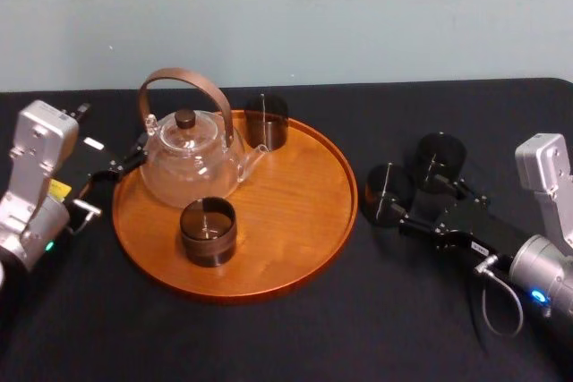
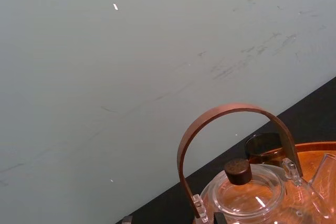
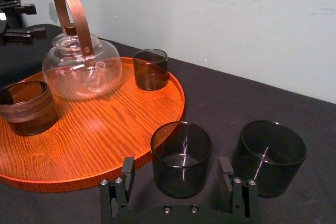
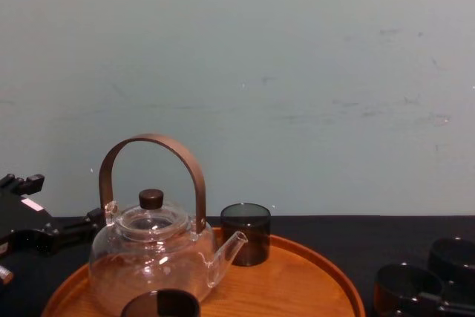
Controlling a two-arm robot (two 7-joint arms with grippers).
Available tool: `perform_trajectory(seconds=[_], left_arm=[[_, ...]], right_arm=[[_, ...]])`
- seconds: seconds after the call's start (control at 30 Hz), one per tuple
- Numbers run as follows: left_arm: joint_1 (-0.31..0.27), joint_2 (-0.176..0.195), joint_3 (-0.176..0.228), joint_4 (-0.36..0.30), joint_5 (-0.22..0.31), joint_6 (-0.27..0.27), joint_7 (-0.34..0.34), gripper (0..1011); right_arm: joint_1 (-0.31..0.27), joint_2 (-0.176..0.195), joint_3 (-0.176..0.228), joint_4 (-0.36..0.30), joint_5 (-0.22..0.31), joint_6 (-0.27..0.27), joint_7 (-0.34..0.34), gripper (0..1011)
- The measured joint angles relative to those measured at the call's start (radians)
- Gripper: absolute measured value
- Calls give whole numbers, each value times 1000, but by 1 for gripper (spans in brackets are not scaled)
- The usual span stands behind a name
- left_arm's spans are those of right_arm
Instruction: Pick up the glass from the table and place it on the tray.
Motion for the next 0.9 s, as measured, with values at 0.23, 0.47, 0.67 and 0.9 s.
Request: perform_trajectory(seconds=[0.23, 0.47, 0.67, 0.9], left_arm=[[0, 0, 0, 0, 0, 0, 0, 1001], [0, 0, 0, 0, 0, 0, 0, 1001], [0, 0, 0, 0, 0, 0, 0, 1001], [0, 0, 0, 0, 0, 0, 0, 1001]], right_arm=[[24, -25, 1, 35, -20, 15, 16, 1002], [49, -48, 1, 70, -40, 26, 31, 1002], [73, -67, 0, 107, -53, 30, 45, 1003], [99, -85, -9, 144, -68, 30, 61, 1002]])
